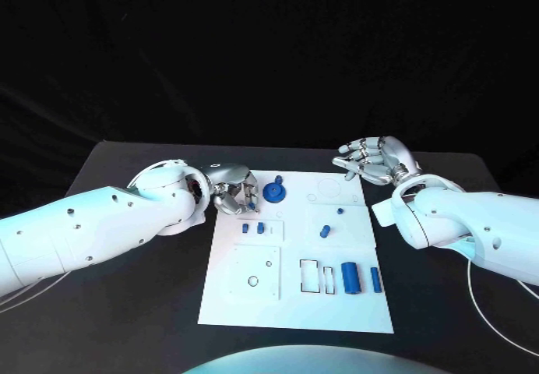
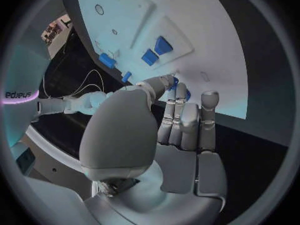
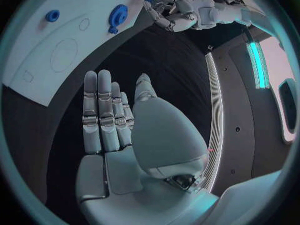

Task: Assemble the parts on the task board

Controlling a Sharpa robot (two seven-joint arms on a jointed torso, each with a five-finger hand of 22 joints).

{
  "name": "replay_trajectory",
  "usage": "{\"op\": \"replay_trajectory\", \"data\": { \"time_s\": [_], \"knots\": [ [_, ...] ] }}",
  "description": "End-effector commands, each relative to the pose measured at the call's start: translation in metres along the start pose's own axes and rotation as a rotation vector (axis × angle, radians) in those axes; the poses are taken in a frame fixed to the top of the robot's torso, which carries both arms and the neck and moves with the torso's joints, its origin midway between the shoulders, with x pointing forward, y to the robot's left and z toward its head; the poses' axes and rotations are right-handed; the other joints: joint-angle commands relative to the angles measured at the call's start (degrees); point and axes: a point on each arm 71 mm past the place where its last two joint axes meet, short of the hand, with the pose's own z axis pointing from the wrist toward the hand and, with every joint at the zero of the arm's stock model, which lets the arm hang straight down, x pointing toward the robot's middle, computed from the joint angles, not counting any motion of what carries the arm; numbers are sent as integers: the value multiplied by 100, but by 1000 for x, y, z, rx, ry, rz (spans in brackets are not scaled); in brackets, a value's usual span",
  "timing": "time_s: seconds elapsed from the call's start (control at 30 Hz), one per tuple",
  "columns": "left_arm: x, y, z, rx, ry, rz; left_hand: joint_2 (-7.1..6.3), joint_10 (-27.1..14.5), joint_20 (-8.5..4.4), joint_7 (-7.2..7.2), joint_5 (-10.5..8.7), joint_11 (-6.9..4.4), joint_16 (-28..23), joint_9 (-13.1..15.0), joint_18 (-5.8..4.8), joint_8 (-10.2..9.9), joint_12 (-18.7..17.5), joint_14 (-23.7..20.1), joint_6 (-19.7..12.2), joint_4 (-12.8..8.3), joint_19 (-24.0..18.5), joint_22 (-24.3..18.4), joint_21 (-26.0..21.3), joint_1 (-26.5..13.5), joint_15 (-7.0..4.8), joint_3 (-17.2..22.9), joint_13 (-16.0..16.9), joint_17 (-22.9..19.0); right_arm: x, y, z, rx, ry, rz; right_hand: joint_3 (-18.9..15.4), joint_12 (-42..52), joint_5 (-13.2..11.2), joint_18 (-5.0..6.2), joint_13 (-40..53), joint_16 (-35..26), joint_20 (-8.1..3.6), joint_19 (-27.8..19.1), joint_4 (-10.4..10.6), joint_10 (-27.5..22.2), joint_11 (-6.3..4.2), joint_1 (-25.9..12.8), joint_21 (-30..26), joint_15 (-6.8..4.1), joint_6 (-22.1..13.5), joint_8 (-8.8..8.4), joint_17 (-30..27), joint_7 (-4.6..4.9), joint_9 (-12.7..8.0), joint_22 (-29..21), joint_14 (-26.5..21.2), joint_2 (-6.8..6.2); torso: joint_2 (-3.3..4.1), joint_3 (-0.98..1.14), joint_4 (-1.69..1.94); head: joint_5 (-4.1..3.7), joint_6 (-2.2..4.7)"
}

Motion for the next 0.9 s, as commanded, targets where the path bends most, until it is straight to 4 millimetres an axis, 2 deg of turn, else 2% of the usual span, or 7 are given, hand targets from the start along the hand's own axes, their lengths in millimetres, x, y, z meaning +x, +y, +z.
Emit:
{"op": "replay_trajectory", "data": {
  "time_s": [0.03, 0.9],
  "knots": [
    [4, -1, 2, 4, 21, -8, -7, 33, -1, -10, -24, -3, 30, 1, -67, -32, -28, 20, 37, -9, 34, -2, 5, -50, 2, -28, -9, -8, 1, 1, 0, -14, 5, -2, -22, -17, 6, 64, -5, -25, 40, -14, -2, 16, 27, 29, -36, 29, 20, 31, -9, 35, -6, -5, 14, 26, -1, 6, -1, 7, -5],
    [12, -4, 10, 1, 29, -11, -12, 45, -1, -10, -27, -4, 34, 3, -73, -46, -44, 34, 38, -11, 60, 23, 17, -51, 1, -31, -11, 16, 1, 1, 0, -14, 5, -2, -22, -17, 6, 64, -5, -25, 40, -14, -2, 16, 27, 29, -36, 29, 20, 31, -9, 35, -6, -5, 14, 26, -1, 3, -3, -2, -7]
  ]
}}
